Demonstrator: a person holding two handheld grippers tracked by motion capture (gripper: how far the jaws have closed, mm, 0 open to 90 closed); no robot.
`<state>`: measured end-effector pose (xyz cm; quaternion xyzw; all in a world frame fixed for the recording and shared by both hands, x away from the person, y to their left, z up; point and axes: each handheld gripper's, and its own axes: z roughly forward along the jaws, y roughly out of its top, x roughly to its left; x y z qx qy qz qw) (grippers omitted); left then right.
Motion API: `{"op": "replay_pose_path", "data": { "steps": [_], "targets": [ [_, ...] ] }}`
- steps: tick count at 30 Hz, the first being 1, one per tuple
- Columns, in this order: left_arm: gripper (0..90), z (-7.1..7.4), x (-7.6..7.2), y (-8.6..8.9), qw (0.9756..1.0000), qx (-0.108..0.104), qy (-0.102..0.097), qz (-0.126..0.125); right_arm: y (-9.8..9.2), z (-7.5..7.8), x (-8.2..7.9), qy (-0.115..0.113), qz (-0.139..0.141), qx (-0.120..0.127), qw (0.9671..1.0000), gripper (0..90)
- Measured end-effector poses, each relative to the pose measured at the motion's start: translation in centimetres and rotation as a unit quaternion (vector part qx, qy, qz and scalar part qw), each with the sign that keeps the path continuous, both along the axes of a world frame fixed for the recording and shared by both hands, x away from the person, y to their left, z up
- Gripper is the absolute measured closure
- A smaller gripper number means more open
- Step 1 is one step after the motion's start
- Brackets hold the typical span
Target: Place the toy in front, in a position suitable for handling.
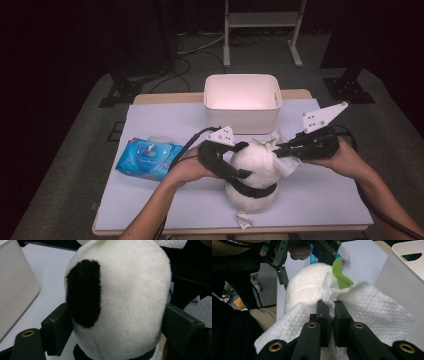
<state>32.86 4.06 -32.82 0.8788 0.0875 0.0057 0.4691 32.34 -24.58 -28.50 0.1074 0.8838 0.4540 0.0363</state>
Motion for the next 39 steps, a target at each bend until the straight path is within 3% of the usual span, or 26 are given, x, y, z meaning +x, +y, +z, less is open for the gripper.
{"op": "replay_pose_path", "data": {
  "steps": [7, 8, 11, 13, 19, 26, 33, 39],
  "targets": [
    [7.6, -1.1, 0.3, -0.1, 0.9996, 0.003, 0.028, 0.003, -0.3, -0.3, -0.1, 0.006, -0.002, -0.002, 1.0000, 84.0],
    [7.6, -1.6, 0.3, -0.2, 0.9993, -0.009, 0.037, 0.001, -0.4, -0.6, -0.2, 0.008, -0.002, 0.000, 1.0000, 84.0],
    [10.2, -1.8, 0.5, 0.0, 0.9990, -0.020, 0.040, -0.002, -0.5, -0.7, -0.2, 0.009, -0.004, 0.002, 0.9999, 84.0],
    [21.6, -1.6, 0.4, 0.1, 0.9991, -0.022, 0.036, -0.003, -0.7, -0.8, -0.2, 0.012, -0.005, 0.007, 0.9999, 84.0],
    [31.7, -0.3, 0.4, 0.3, 0.9996, -0.019, 0.020, 0.000, -0.9, 0.0, -0.4, -0.007, -0.011, 0.007, 0.9999, 83.9],
    [31.7, 1.3, 0.5, 0.9, 0.9999, -0.008, 0.004, 0.009, -1.3, 0.2, -0.6, -0.022, -0.022, -0.009, 0.9995, 83.8],
    [30.2, 0.9, 0.4, 0.4, 0.9999, 0.002, 0.009, 0.014, -1.3, -0.2, -0.5, -0.020, -0.023, -0.001, 0.9995, 83.8],
    [29.4, 1.1, 0.1, -0.9, 0.9999, 0.014, -0.005, -0.001, -0.3, 1.4, -0.5, -0.031, -0.008, 0.007, 0.9995, 83.8]
  ]
}}
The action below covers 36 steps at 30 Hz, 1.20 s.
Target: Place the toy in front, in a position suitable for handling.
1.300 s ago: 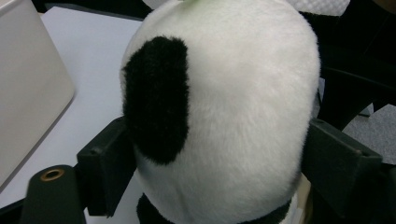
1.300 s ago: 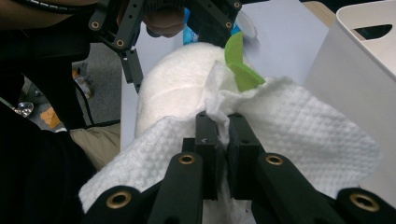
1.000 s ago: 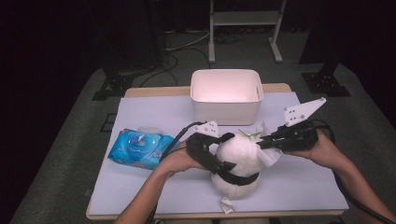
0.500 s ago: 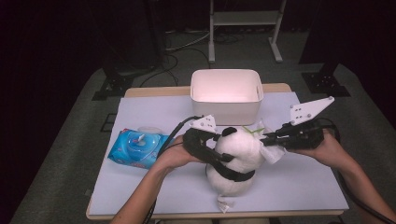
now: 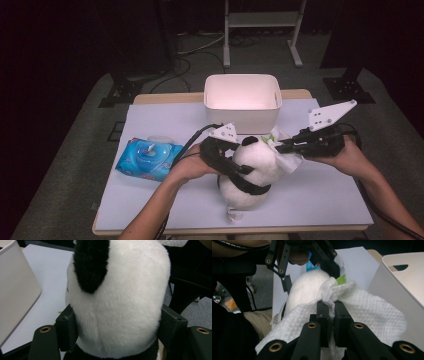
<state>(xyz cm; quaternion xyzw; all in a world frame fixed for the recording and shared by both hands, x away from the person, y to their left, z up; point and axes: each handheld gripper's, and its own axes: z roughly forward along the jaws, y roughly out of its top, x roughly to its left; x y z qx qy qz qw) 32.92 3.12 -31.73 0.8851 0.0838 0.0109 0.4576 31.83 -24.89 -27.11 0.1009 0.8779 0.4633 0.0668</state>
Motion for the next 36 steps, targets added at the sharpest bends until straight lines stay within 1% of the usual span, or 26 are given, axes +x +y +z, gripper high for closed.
{"op": "replay_pose_path", "data": {
  "steps": [3, 5, 7, 9, 19, 23, 24, 27, 28, 32, 33, 36],
  "targets": [
    [29.0, 0.1, 0.0, -0.2, 1.0000, 0.006, -0.002, -0.004, 0.9, 0.7, -0.1, -0.007, 0.004, -0.015, 0.9998, 83.7],
    [28.9, 0.0, -0.1, -0.3, 1.0000, 0.006, -0.002, -0.004, 1.1, 0.9, 0.0, -0.007, 0.006, -0.014, 0.9999, 83.7],
    [29.1, -0.1, -0.1, -0.3, 1.0000, 0.007, 0.000, -0.001, 1.2, 0.7, 0.0, -0.006, 0.008, -0.019, 0.9998, 83.8],
    [29.3, -0.3, -0.1, -0.2, 1.0000, -0.001, 0.003, 0.002, 1.0, 0.5, 0.1, -0.001, 0.007, -0.017, 0.9998, 83.8],
    [29.7, 0.0, 0.3, 0.5, 0.9999, -0.009, 0.008, 0.006, -1.2, -1.1, 0.3, 0.016, -0.016, -0.001, 0.9997, 83.7],
    [29.9, 0.6, 0.4, 1.0, 0.9999, -0.006, 0.002, 0.009, -1.9, -1.8, 0.2, 0.023, -0.026, -0.002, 0.9994, 83.6],
    [29.9, 0.7, 0.4, 1.0, 1.0000, -0.004, 0.000, 0.009, -2.0, -1.9, 0.2, 0.023, -0.027, 0.000, 0.9994, 83.6],
    [29.9, 1.1, 0.4, 1.2, 0.9999, 0.007, -0.008, 0.010, -2.0, -2.2, 0.2, 0.026, -0.027, -0.007, 0.9993, 83.6],
    [29.9, 1.2, 0.4, 1.3, 0.9999, 0.009, -0.010, 0.009, -1.9, -2.3, 0.2, 0.026, -0.027, -0.009, 0.9992, 83.6],
    [29.8, 1.1, 0.4, 1.3, 0.9999, 0.008, -0.006, 0.012, -1.6, -2.0, 0.1, 0.022, -0.024, -0.009, 0.9994, 83.6],
    [29.8, 1.0, 0.4, 1.2, 0.9999, 0.011, -0.008, 0.009, -1.6, -1.9, 0.2, 0.021, -0.022, -0.008, 0.9995, 83.6],
    [29.6, 0.9, 0.3, 0.6, 0.9999, 0.012, -0.007, 0.005, -1.2, -1.2, 0.1, 0.018, -0.013, -0.002, 0.9997, 83.6]
  ]
}}
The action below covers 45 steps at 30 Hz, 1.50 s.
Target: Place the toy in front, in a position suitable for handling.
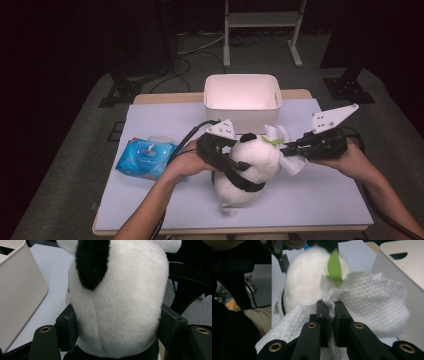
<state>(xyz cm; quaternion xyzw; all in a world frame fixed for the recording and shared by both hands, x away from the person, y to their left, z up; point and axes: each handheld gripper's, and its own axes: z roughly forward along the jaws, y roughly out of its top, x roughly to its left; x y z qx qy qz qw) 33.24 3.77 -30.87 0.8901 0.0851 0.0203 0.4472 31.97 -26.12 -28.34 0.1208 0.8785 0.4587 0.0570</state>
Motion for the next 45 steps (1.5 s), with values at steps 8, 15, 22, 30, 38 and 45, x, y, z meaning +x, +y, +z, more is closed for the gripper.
{"op": "replay_pose_path", "data": {
  "steps": [8, 15, 22, 30, 38, 45],
  "targets": [
    [29.0, 0.0, -0.3, -2.2, 0.9997, 0.012, -0.009, -0.018, 2.2, 2.5, -0.1, -0.024, 0.024, -0.011, 0.9994, 83.7],
    [29.2, -0.5, -0.2, -2.7, 0.9996, 0.013, -0.005, -0.023, 2.6, 2.1, 0.2, -0.016, 0.024, -0.030, 0.9991, 83.7],
    [29.3, -0.8, -0.2, -3.2, 0.9995, 0.015, -0.002, -0.026, 1.6, 1.2, 0.1, -0.004, 0.015, -0.045, 0.9989, 83.7],
    [19.1, -1.3, -0.4, -3.5, 0.9996, 0.013, 0.002, -0.027, 1.5, 0.4, 0.2, 0.016, 0.019, -0.056, 0.9981, 83.7],
    [12.8, -1.9, -0.6, -3.0, 0.9995, 0.025, 0.006, -0.016, 0.9, -0.1, 0.3, 0.025, 0.012, -0.062, 0.9977, 83.7],
    [10.1, -2.9, -0.6, -2.3, 0.9991, 0.039, 0.015, -0.006, -0.3, -0.8, 0.3, 0.036, 0.001, -0.062, 0.9975, 83.7]
  ]
}}
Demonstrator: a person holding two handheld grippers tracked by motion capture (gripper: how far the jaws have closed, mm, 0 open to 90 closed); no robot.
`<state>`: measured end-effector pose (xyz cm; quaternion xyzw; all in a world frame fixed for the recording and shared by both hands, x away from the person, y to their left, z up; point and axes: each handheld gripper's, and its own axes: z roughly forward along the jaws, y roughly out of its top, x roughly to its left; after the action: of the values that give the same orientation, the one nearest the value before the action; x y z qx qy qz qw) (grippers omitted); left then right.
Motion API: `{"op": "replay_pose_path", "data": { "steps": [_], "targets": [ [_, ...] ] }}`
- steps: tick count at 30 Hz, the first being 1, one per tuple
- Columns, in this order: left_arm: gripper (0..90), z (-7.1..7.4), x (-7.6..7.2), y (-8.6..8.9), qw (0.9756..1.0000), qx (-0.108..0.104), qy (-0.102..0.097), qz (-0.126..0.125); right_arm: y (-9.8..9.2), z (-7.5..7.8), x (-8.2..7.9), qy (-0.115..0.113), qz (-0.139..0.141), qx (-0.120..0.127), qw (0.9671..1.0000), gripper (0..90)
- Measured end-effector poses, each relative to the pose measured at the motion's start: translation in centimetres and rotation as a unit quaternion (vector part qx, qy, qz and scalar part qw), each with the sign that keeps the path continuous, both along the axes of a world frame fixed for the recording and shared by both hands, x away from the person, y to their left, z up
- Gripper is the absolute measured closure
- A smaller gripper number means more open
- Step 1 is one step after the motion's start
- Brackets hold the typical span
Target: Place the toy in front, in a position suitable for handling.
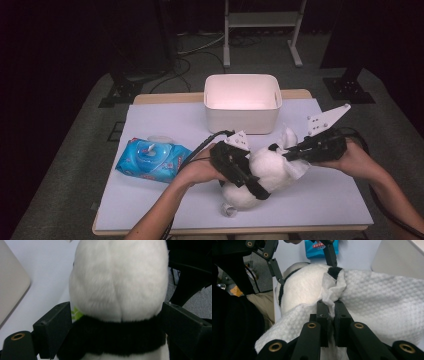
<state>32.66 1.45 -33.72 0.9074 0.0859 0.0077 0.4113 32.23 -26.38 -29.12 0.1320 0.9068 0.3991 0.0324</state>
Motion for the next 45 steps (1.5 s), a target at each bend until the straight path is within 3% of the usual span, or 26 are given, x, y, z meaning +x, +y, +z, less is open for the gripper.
{"op": "replay_pose_path", "data": {
  "steps": [4, 9, 14, 17, 32, 45],
  "targets": [
    [9.9, -0.4, -0.3, 0.6, 1.0000, -0.005, 0.002, 0.003, -0.5, -0.4, -0.1, 0.004, -0.004, 0.000, 1.0000, 83.8],
    [8.6, -0.6, -0.4, 1.3, 0.9999, 0.010, 0.002, 0.008, -1.2, -0.8, -0.2, 0.011, -0.014, -0.005, 0.9998, 83.8],
    [8.5, -1.0, -0.5, 1.9, 0.9998, 0.011, 0.011, 0.012, -1.8, -1.3, -0.2, 0.017, -0.019, -0.007, 0.9997, 83.8],
    [8.5, -1.2, -0.5, 2.0, 0.9997, 0.022, 0.011, 0.009, -2.2, -1.7, -0.3, 0.023, -0.023, -0.002, 0.9995, 83.8],
    [7.5, -1.6, -0.5, 1.7, 0.9993, 0.034, 0.017, -0.002, -3.5, -3.8, -0.4, 0.047, -0.039, 0.004, 0.9981, 84.1],
    [7.5, -1.5, -0.3, 1.9, 0.9993, 0.033, 0.017, 0.004, -3.9, -5.3, -0.3, 0.062, -0.041, 0.018, 0.9971, 84.3]
  ]
}}
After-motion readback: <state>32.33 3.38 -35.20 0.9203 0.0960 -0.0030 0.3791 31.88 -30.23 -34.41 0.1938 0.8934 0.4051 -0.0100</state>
